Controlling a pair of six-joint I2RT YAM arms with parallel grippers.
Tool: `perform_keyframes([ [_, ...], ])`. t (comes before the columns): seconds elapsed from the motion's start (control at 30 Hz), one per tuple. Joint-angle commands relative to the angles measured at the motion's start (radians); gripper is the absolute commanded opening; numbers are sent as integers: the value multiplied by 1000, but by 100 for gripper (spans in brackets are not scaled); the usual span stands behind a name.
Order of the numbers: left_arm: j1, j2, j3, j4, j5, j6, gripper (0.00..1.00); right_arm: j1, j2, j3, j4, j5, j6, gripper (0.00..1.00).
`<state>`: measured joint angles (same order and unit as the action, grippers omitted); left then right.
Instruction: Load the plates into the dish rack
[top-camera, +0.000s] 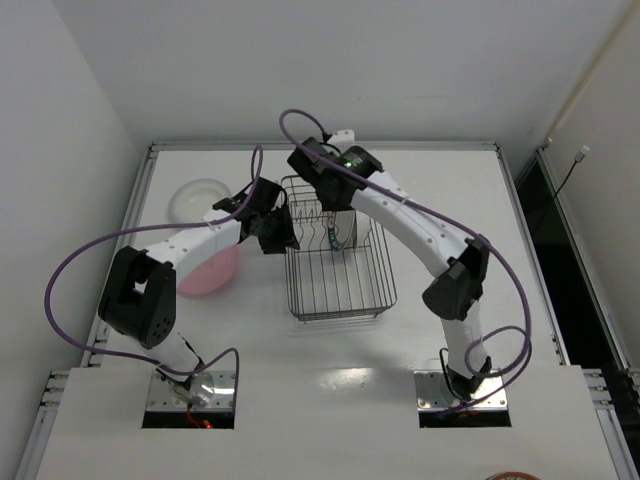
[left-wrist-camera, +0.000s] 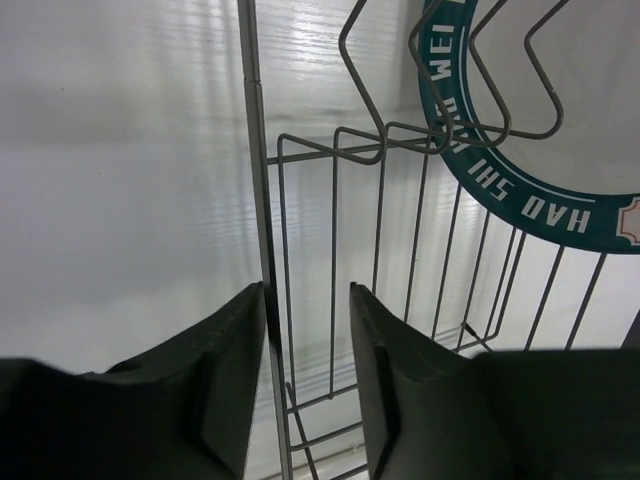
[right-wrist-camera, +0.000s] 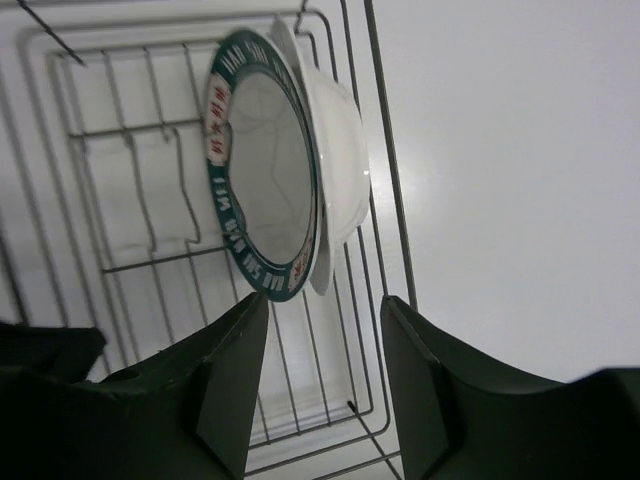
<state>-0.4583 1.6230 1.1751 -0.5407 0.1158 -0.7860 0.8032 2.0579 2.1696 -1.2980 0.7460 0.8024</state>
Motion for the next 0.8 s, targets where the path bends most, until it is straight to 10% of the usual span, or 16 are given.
perform_keyframes([
  [0.0, -11, -15, 52, -7, -2, 24, 37, 4, -182, 20, 94, -28, -57, 48],
  [0.47, 75, 3, 261, -176, -11, 185, 100, 13, -481, -358, 492, -325, -270, 67],
  [0.77, 202, -78, 411, -251, -269, 313, 100, 13, -484, -485, 641, -555, -325, 67],
])
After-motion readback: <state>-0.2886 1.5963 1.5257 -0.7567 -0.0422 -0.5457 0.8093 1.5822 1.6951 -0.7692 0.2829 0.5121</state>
